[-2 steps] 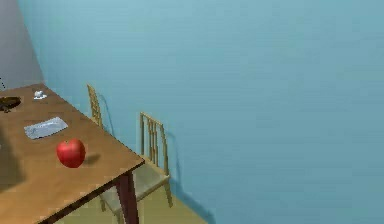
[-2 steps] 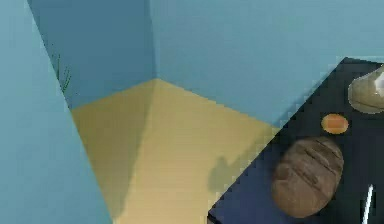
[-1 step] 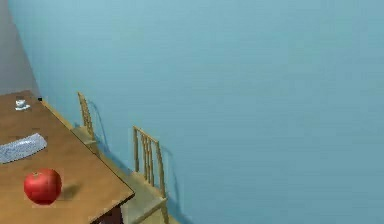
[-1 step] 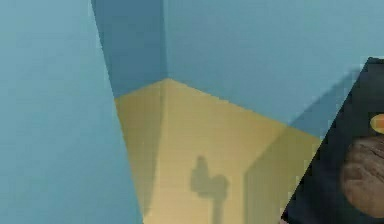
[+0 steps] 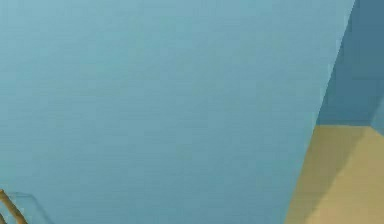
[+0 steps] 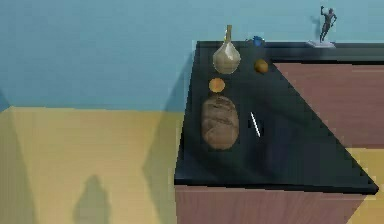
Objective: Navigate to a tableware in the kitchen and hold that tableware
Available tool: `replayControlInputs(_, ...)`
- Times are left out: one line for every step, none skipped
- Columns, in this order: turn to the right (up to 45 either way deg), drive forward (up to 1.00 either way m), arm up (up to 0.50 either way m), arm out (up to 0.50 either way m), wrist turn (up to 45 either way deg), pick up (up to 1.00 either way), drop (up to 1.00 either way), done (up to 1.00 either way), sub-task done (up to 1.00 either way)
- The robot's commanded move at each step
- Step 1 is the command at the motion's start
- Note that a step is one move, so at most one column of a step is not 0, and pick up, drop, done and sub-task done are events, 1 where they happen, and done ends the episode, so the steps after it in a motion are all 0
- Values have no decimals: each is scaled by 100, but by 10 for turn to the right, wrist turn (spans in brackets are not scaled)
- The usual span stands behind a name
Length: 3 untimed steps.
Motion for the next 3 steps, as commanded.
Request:
replayControlInputs(0, 30, 0, 0, 0, 0, 0, 0, 0)
replayControlInputs(-450, 0, 0, 0, 0, 0, 0, 0, 0)
replayControlInputs(-390, 0, 0, 0, 0, 0, 0, 0, 0)
